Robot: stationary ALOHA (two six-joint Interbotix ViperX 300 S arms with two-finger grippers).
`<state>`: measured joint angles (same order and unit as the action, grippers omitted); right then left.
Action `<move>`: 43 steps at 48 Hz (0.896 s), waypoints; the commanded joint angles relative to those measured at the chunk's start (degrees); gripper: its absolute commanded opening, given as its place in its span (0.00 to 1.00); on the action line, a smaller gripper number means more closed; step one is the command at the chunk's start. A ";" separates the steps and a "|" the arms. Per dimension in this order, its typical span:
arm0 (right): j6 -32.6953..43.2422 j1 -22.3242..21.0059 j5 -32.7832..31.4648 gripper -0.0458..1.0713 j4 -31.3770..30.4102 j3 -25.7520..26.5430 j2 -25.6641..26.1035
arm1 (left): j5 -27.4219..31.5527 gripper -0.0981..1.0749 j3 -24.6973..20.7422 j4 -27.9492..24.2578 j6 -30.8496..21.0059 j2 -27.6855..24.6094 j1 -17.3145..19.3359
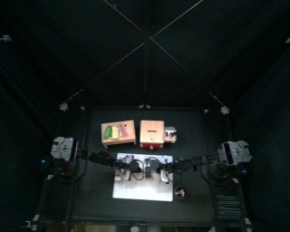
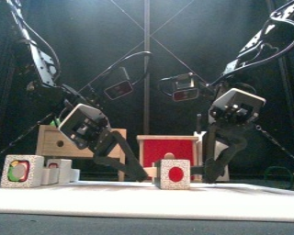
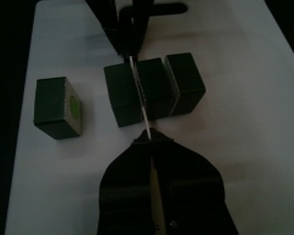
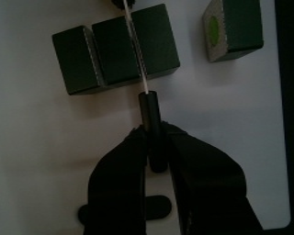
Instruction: Cut second sushi piece
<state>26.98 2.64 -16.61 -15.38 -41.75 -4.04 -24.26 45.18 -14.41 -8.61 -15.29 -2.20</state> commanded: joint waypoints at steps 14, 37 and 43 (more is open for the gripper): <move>0.35 -1.23 -0.44 0.10 0.00 0.97 -1.14 | 3.78 0.36 -0.35 3.25 0.44 -0.88 -0.79; 0.35 -2.81 -0.44 0.10 -0.62 1.14 -0.44 | 3.96 0.36 -0.70 2.20 0.62 0.26 -0.18; 0.35 -2.99 -0.44 0.10 -0.88 1.05 -0.09 | 4.04 0.36 -0.70 1.32 0.62 0.53 0.35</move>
<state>27.07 1.76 -16.70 -16.00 -40.87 -5.19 -20.92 44.30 -12.22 -8.17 -15.29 -2.02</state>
